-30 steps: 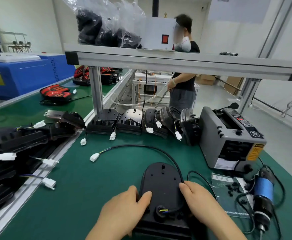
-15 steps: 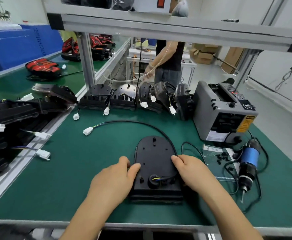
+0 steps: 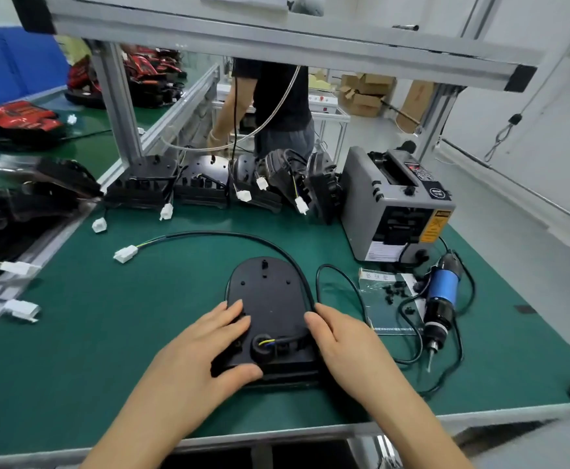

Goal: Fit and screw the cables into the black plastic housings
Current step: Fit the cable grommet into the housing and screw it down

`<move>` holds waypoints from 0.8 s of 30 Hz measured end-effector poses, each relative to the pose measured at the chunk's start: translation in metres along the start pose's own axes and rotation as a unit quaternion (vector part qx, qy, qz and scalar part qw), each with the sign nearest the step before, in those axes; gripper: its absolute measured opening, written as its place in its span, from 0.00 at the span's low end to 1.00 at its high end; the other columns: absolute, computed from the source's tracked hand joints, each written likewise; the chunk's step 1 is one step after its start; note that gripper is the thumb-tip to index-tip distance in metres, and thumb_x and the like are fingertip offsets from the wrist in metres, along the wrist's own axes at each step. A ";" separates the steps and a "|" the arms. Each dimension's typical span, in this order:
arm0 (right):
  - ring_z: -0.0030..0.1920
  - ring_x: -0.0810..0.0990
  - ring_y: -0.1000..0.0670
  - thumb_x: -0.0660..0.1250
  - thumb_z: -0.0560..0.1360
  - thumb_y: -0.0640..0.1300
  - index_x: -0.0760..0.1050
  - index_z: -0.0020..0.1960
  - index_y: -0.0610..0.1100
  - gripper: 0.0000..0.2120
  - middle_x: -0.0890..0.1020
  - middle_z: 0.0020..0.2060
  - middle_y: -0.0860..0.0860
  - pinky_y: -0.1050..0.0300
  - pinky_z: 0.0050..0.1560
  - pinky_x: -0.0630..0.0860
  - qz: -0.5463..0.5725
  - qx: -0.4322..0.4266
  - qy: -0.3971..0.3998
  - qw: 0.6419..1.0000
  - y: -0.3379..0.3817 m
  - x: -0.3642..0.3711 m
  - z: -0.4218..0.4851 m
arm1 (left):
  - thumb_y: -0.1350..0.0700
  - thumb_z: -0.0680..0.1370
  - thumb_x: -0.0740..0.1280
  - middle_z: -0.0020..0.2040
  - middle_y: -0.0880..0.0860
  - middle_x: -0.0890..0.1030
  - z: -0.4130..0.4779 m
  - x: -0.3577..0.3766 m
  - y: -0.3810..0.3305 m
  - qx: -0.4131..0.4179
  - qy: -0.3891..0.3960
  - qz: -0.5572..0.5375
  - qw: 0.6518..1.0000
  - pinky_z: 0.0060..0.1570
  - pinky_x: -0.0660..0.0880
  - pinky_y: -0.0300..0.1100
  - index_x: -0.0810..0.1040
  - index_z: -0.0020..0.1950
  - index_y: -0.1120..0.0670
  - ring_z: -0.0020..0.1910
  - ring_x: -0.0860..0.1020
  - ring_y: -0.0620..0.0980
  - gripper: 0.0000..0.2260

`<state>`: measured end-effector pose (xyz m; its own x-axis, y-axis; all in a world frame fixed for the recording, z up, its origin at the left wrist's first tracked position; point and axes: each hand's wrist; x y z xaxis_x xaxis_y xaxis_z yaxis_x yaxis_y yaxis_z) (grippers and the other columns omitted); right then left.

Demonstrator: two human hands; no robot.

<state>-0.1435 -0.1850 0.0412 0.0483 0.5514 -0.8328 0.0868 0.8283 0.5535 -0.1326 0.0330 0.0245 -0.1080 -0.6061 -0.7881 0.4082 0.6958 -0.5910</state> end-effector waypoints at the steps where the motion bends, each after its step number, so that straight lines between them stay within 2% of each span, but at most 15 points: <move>1: 0.63 0.74 0.51 0.55 0.80 0.57 0.73 0.65 0.49 0.20 0.78 0.61 0.54 0.56 0.61 0.69 0.014 -0.002 -0.002 1.000 -0.003 -0.004 0.000 | 0.31 0.65 0.62 0.66 0.22 0.55 0.000 0.000 0.001 0.001 0.000 -0.002 1.000 0.60 0.45 0.16 0.64 0.68 0.34 0.67 0.46 0.20 0.32; 3: 0.55 0.77 0.56 0.60 0.78 0.54 0.77 0.57 0.54 0.12 0.81 0.52 0.60 0.60 0.54 0.71 0.052 -0.001 -0.043 0.998 -0.013 -0.018 0.000 | 0.29 0.62 0.60 0.66 0.21 0.55 0.000 -0.001 0.001 0.007 -0.002 -0.005 1.000 0.60 0.47 0.17 0.63 0.67 0.32 0.67 0.47 0.21 0.33; 5: 0.45 0.77 0.57 0.63 0.77 0.49 0.77 0.46 0.58 0.05 0.80 0.42 0.63 0.59 0.47 0.72 0.050 0.023 -0.114 0.992 -0.031 -0.041 0.008 | 0.30 0.63 0.60 0.66 0.21 0.56 0.000 0.000 0.002 0.008 -0.007 -0.007 1.000 0.60 0.48 0.18 0.62 0.67 0.32 0.67 0.47 0.21 0.32; 8: 0.39 0.76 0.56 0.62 0.76 0.44 0.75 0.40 0.56 0.10 0.78 0.40 0.61 0.57 0.37 0.71 -0.078 0.073 -0.169 0.980 -0.062 -0.078 0.030 | 0.32 0.64 0.61 0.67 0.23 0.56 -0.001 0.002 0.000 0.007 -0.008 -0.006 1.000 0.60 0.47 0.18 0.61 0.67 0.32 0.67 0.47 0.21 0.31; 11: 0.42 0.77 0.50 0.60 0.75 0.42 0.77 0.44 0.51 0.09 0.80 0.46 0.54 0.56 0.37 0.73 -0.215 0.096 -0.136 0.962 -0.084 -0.094 0.059 | 0.31 0.64 0.60 0.66 0.22 0.54 0.000 0.002 -0.001 0.009 -0.008 0.003 1.000 0.60 0.47 0.18 0.59 0.66 0.31 0.67 0.46 0.21 0.31; 16: 0.52 0.77 0.46 0.60 0.76 0.42 0.78 0.55 0.51 0.12 0.78 0.52 0.50 0.52 0.47 0.77 -0.311 0.069 -0.076 0.945 -0.099 -0.084 0.088 | 0.30 0.64 0.59 0.67 0.21 0.54 0.001 0.001 -0.001 0.012 -0.004 0.003 1.000 0.62 0.48 0.21 0.56 0.65 0.30 0.67 0.45 0.21 0.31; 19: 0.53 0.77 0.46 0.60 0.76 0.43 0.78 0.55 0.51 0.11 0.78 0.52 0.49 0.51 0.48 0.78 -0.341 0.063 -0.059 0.936 -0.105 -0.078 0.094 | 0.30 0.64 0.58 0.66 0.21 0.52 0.001 0.000 -0.001 0.014 0.001 0.011 1.000 0.60 0.45 0.17 0.56 0.67 0.31 0.67 0.44 0.21 0.32; 24: 0.47 0.79 0.46 0.60 0.77 0.42 0.77 0.52 0.46 0.08 0.79 0.47 0.49 0.52 0.46 0.78 -0.366 0.064 -0.066 0.926 -0.107 -0.078 0.098 | 0.26 0.66 0.61 0.66 0.22 0.53 0.001 0.000 -0.003 0.009 -0.010 0.013 1.000 0.61 0.46 0.19 0.62 0.69 0.34 0.66 0.44 0.20 0.34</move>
<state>-0.0592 -0.3266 0.0464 0.0508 -0.1778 -0.9828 0.2609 0.9522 -0.1587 -0.1334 0.0306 0.0267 -0.0791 -0.5957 -0.7993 0.4270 0.7042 -0.5672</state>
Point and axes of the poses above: each hand's wrist, its own z-axis towards the middle knuckle, its own x-axis out of the palm, y = z × x
